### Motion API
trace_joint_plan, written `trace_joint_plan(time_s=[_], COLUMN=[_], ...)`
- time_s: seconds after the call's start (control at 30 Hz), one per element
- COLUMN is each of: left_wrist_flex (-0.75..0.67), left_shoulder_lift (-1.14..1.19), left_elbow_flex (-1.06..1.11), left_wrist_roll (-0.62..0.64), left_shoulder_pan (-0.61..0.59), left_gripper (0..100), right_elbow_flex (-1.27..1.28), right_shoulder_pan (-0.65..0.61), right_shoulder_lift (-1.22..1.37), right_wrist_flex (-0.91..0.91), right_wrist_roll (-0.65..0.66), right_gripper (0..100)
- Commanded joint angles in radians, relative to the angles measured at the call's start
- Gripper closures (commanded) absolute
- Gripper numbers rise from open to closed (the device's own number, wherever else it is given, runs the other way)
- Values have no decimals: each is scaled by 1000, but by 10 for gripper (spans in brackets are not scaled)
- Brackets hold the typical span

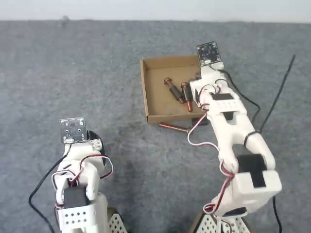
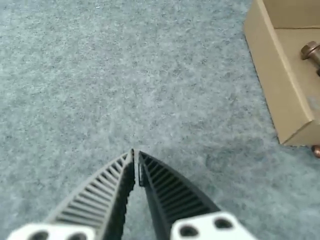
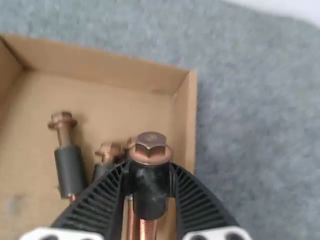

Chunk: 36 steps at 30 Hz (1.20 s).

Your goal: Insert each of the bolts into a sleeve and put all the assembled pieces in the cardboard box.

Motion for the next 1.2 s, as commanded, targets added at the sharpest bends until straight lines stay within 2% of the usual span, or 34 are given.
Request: trace_joint_plan(time_s=[0.0, 0.2, 0.4, 0.57, 0.87, 1.07, 1.17], left_wrist_flex=[-2, -2, -2, -2, -3, -3, -3], left_shoulder_lift=[-14, -14, -14, -14, -14, -14, -14], left_elbow_flex=[-12, -12, -12, -12, -12, -12, -12], left_wrist_roll=[-11, -12, -14, -14, -14, -14, -14], left_shoulder_pan=[-5, -5, -3, -3, -2, 0, 0], left_gripper=[989, 989, 989, 989, 989, 989, 989], right_elbow_flex=[-124, -238, -252, -244, -44, 218, 325], right_shoulder_pan=[12, 5, -10, -10, -16, -7, 4], right_shoulder_lift=[39, 116, 119, 73, -268, -521, -648], right_wrist_flex=[25, 130, 142, 142, 142, 143, 225], right_wrist_roll=[17, 11, 15, 9, 9, 9, 9], right_gripper=[989, 987, 898, 904, 988, 993, 993])
